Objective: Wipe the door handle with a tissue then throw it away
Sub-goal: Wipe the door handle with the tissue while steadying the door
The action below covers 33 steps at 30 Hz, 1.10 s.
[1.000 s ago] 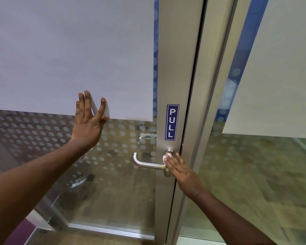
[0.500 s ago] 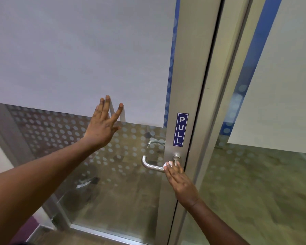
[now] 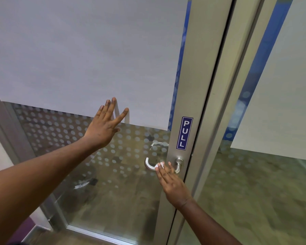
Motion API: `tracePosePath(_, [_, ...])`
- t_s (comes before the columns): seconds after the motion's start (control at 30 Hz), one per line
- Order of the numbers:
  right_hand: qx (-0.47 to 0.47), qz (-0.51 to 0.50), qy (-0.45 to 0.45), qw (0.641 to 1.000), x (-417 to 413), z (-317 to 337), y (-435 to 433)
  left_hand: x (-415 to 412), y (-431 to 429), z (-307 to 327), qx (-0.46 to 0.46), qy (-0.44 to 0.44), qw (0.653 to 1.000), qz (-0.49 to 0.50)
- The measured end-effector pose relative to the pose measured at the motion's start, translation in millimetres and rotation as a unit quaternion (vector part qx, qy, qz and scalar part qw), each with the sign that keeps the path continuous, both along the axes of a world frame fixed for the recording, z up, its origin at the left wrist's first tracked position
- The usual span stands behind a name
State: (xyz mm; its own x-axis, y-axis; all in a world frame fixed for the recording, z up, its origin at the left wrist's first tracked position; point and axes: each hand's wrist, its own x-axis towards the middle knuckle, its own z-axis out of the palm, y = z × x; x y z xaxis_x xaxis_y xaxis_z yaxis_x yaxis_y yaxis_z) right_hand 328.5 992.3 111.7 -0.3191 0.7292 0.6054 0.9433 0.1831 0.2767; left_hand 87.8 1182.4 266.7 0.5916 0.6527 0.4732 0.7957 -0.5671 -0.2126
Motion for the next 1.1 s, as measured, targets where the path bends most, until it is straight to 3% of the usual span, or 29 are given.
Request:
tracePosePath(0.5, [-0.118, -0.086, -0.04, 0.988, -64, 19, 30, -10, 11, -3, 0.04, 0.047, 0.998, -0.022])
tracePosePath(0.67, [-0.177, -0.132, -0.008, 0.975, -77, 29, 39, -12, 7, -4, 0.032, 0.018, 0.998, -0.041])
tracePosePath(0.73, [-0.216, -0.087, 0.089, 0.968, -74, 32, 48, -12, 0, -5, 0.022, -0.012, 0.998, -0.063])
tracePosePath(0.83, [-0.218, -0.057, 0.348, 0.91, -78, 46, 55, -9, -14, -13, 0.019, -0.069, 0.993, -0.098])
tracePosePath(0.9, [-0.188, -0.029, 0.521, 0.832, -84, 58, 50, -6, -24, -20, -0.009, -0.118, 0.987, -0.111])
tracePosePath(1.0, [-0.182, 0.005, 0.649, 0.739, -94, 76, 47, -5, -34, -30, -0.128, -0.202, 0.963, -0.122])
tracePosePath(1.03, [-0.188, 0.032, 0.694, 0.694, -98, 81, 47, -6, -38, -30, -0.204, -0.238, 0.943, -0.11])
tracePosePath(1.1, [-0.203, 0.102, 0.801, 0.553, -103, 87, 48, -6, -47, -31, -0.377, -0.318, 0.864, -0.095])
